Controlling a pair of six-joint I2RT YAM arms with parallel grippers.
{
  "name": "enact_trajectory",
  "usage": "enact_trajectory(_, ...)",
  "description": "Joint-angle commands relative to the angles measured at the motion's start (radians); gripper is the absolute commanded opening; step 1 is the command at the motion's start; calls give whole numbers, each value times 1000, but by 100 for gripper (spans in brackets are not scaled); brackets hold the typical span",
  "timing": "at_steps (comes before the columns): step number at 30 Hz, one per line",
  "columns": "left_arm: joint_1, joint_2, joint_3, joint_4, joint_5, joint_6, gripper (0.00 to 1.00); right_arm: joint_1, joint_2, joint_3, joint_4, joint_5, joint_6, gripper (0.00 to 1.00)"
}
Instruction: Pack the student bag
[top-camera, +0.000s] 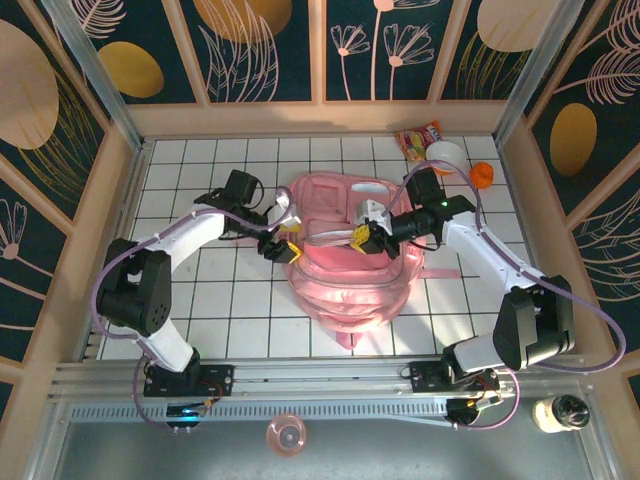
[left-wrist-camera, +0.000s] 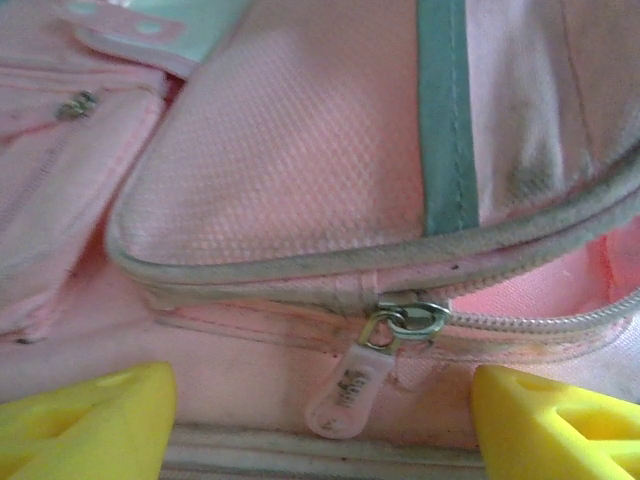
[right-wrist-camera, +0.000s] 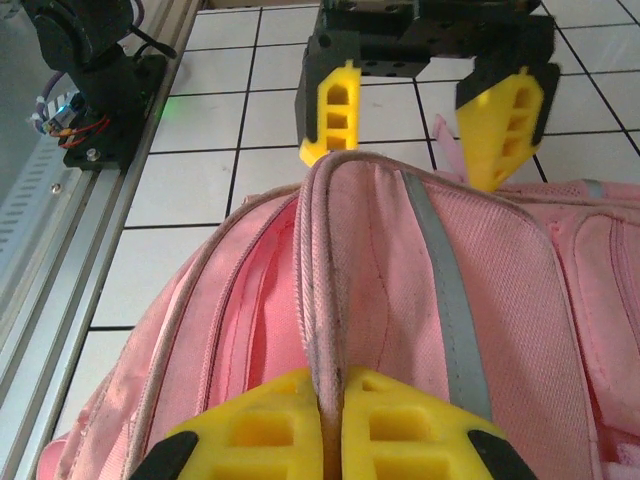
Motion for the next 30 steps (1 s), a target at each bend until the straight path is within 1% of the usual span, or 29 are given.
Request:
enact_trajectory(1,-39,4,24,-114,72,119,71,-1,-5,17,50,-20,52,0)
enact_trajectory(4,-57,-26,-4,-111,89,102,54,-2,-14,5,84,15,97,0)
enact_trajectory(7,-57,-56,-33,-95,115,70,48,-1,-32,-20,125,29,118,0)
enact_trajectory(11,-57,-87,-72,-43,120,19,36,-2,-54,-40,158,36,141,0)
enact_trajectory(14,-57,-96,-85,-21,112,-14,31,-1,-67,-51,168,59,160,0)
enact_trajectory(16,-57,-102,-93,-15,106,-25,24,0,-80,-63,182,72,175,0)
enact_trajectory(18,-57,-109,-109,26,89,-60,17,0,-92,-74,196,74,195,0)
enact_trajectory(19,-57,-112,-117,56,72,-95,16,1,-99,-79,201,72,205,0)
enact_trajectory(20,-57,-114,-124,90,61,-140,18,1,-107,-85,201,72,212,0)
enact_trajectory(22,-57,-112,-131,123,73,-187,33,1,-127,-104,209,78,223,0)
enact_trajectory(24,-56,-110,-136,133,101,-203,38,3,-145,-122,222,84,235,0)
enact_trajectory(26,-58,-112,-143,133,102,-201,42,4,-152,-130,226,89,241,0)
enact_trajectory(28,-58,-120,-153,138,94,-199,49,4,-152,-131,223,89,243,0)
enact_trajectory(30,-57,-125,-153,117,112,-179,56,4,-151,-129,218,89,243,0)
